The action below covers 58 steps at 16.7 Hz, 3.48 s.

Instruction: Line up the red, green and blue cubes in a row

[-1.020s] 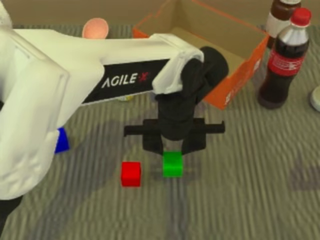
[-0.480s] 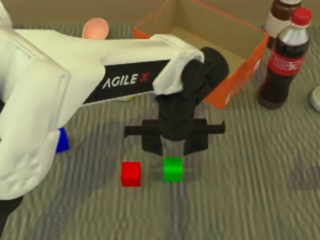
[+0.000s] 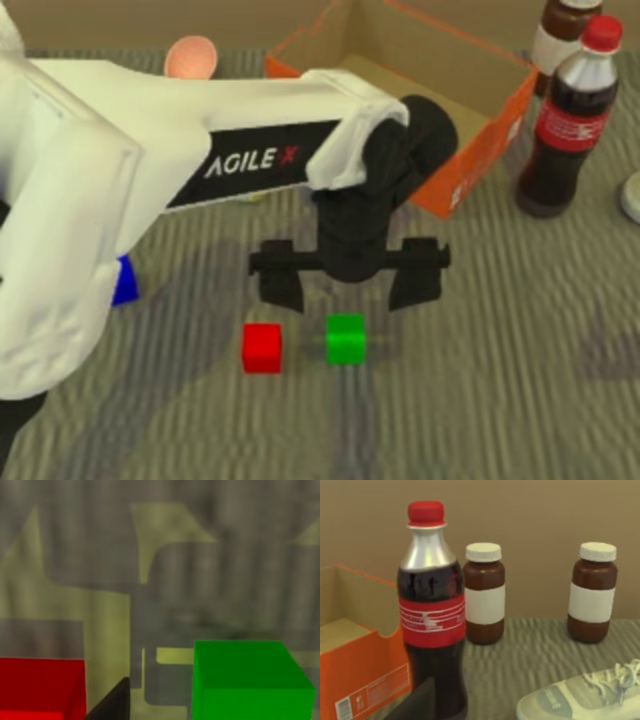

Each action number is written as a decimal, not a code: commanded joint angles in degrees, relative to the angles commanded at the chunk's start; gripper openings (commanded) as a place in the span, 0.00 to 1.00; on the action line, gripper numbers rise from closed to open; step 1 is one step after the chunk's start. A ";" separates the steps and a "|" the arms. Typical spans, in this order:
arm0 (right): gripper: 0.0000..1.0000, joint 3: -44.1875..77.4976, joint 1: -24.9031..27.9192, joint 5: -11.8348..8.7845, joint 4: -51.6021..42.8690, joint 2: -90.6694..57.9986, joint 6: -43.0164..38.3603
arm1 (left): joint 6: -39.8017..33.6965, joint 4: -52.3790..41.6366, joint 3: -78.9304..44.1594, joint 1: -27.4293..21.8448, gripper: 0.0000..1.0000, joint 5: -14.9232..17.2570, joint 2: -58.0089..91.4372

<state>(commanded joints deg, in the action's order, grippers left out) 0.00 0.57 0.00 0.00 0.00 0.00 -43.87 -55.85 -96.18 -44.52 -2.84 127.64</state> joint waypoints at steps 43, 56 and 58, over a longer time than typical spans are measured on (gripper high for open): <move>1.00 0.00 0.00 0.00 0.00 0.00 0.00 | 101.10 -4.48 10.19 33.26 1.00 2.64 -10.72; 1.00 0.00 0.00 0.00 0.00 0.00 0.00 | 106.30 2.80 14.53 35.42 1.00 2.96 -9.03; 1.00 0.00 0.00 0.00 0.00 0.00 0.00 | 106.40 7.53 16.94 35.47 1.00 2.97 -6.85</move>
<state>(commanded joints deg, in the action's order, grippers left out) 0.00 0.57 0.00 0.00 0.00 0.00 62.54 -48.31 -79.24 -9.05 0.12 120.80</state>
